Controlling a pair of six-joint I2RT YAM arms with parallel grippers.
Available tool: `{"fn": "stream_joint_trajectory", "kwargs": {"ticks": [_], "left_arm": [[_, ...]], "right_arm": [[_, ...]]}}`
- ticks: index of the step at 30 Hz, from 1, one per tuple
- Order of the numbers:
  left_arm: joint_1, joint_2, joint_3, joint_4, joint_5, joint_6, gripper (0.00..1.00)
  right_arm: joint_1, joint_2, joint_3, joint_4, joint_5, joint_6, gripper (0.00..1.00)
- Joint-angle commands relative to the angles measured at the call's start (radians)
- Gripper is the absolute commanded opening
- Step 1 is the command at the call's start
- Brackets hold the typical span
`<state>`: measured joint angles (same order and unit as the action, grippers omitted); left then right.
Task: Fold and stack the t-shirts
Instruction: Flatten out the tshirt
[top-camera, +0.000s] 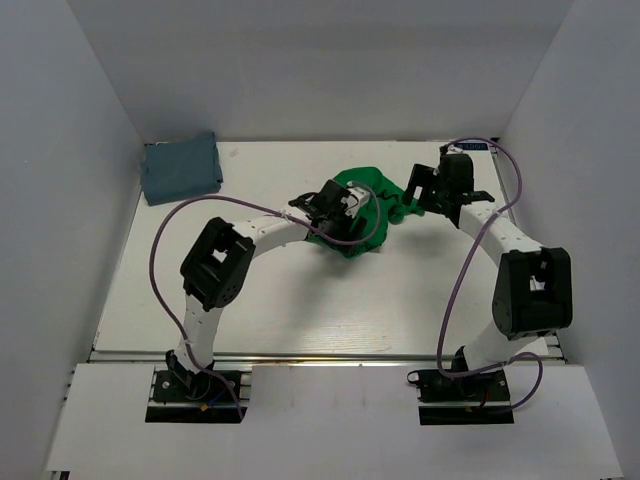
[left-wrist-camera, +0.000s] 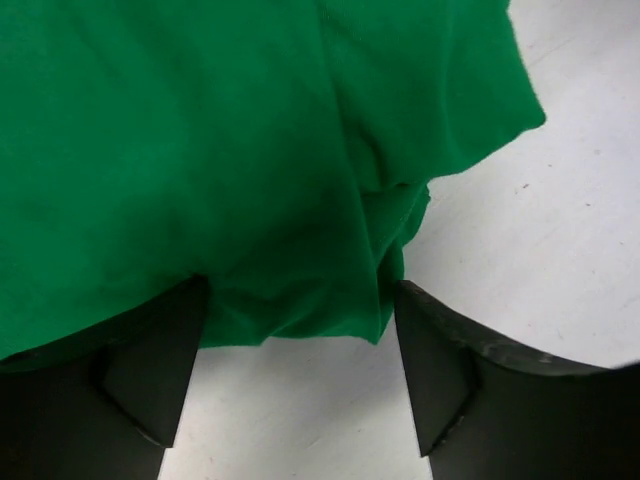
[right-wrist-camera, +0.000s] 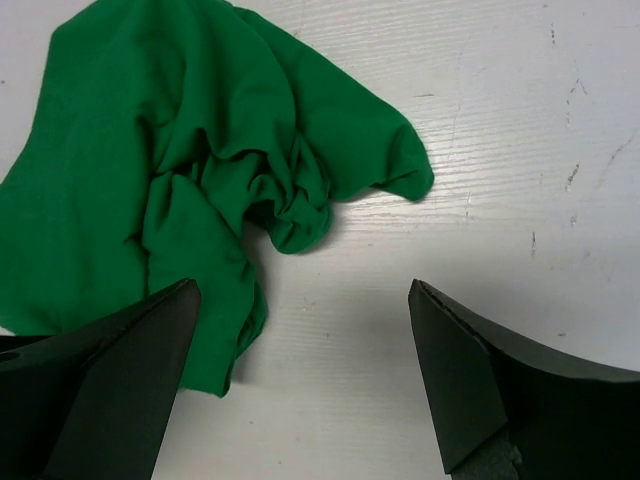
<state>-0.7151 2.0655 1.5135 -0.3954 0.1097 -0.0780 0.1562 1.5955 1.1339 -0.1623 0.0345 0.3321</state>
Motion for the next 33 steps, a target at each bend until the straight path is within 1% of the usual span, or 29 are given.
{"fn": "stream_joint_trajectory", "kwargs": {"ticks": [1, 3, 5, 7, 8, 9, 10, 12, 13, 14, 16, 19, 22, 25, 26, 30, 32, 33], "left_arm": [[-0.012, -0.013, 0.042, -0.051, -0.1, 0.006, 0.81], [-0.021, 0.013, 0.051, -0.037, -0.132, -0.003, 0.69], [-0.021, 0.041, 0.094, -0.054, -0.157, -0.012, 0.59], [-0.021, 0.076, 0.138, -0.094, -0.186, -0.025, 0.37], [-0.03, 0.076, 0.148, -0.106, -0.203, -0.037, 0.24], [-0.03, 0.076, 0.148, -0.118, -0.203, -0.046, 0.0], [-0.03, 0.065, 0.148, -0.118, -0.203, -0.055, 0.0], [-0.03, -0.011, 0.114, -0.09, -0.203, -0.055, 0.0], [-0.03, -0.046, 0.068, -0.048, -0.203, -0.065, 0.0], [-0.03, -0.118, 0.03, -0.013, -0.203, -0.065, 0.0], [-0.021, -0.177, 0.007, -0.004, -0.214, -0.065, 0.0], [-0.012, -0.243, 0.007, -0.019, -0.214, -0.065, 0.0], [-0.003, -0.262, 0.007, -0.037, -0.274, -0.055, 0.0], [-0.003, -0.281, 0.007, -0.06, -0.288, -0.055, 0.0], [-0.003, -0.291, 0.007, -0.06, -0.288, -0.055, 0.0], [-0.003, -0.32, 0.007, -0.06, -0.288, -0.055, 0.0], [-0.003, -0.33, 0.007, -0.06, -0.278, -0.065, 0.0], [-0.003, -0.331, 0.007, -0.06, -0.269, -0.065, 0.0]], "right_arm": [[-0.004, 0.035, 0.058, -0.005, 0.004, -0.011, 0.9], [-0.006, 0.05, 0.076, -0.002, 0.002, -0.013, 0.9], [-0.004, 0.066, 0.075, 0.001, -0.01, -0.022, 0.9], [-0.006, 0.064, 0.061, 0.024, -0.022, -0.036, 0.9], [-0.004, 0.061, 0.046, 0.032, -0.024, -0.034, 0.9], [-0.004, 0.055, 0.041, 0.032, -0.024, -0.034, 0.9], [-0.004, 0.057, 0.04, 0.043, -0.024, -0.041, 0.9], [-0.006, 0.054, 0.038, 0.041, -0.016, -0.045, 0.9], [-0.004, 0.054, 0.04, 0.043, -0.013, -0.048, 0.9], [-0.004, 0.055, 0.038, 0.043, -0.015, -0.059, 0.9], [-0.001, 0.055, 0.033, 0.041, -0.013, -0.077, 0.9], [-0.001, 0.05, 0.009, 0.044, 0.016, -0.117, 0.9], [0.0, 0.052, 0.001, 0.043, 0.018, -0.168, 0.89], [0.002, 0.064, -0.022, 0.073, -0.024, -0.226, 0.88], [0.0, 0.072, -0.022, 0.078, -0.071, -0.243, 0.88], [0.005, 0.115, -0.026, 0.144, -0.148, -0.312, 0.88], [0.011, 0.147, -0.008, 0.152, -0.226, -0.359, 0.84], [0.009, 0.17, 0.004, 0.152, -0.24, -0.366, 0.84]]}}
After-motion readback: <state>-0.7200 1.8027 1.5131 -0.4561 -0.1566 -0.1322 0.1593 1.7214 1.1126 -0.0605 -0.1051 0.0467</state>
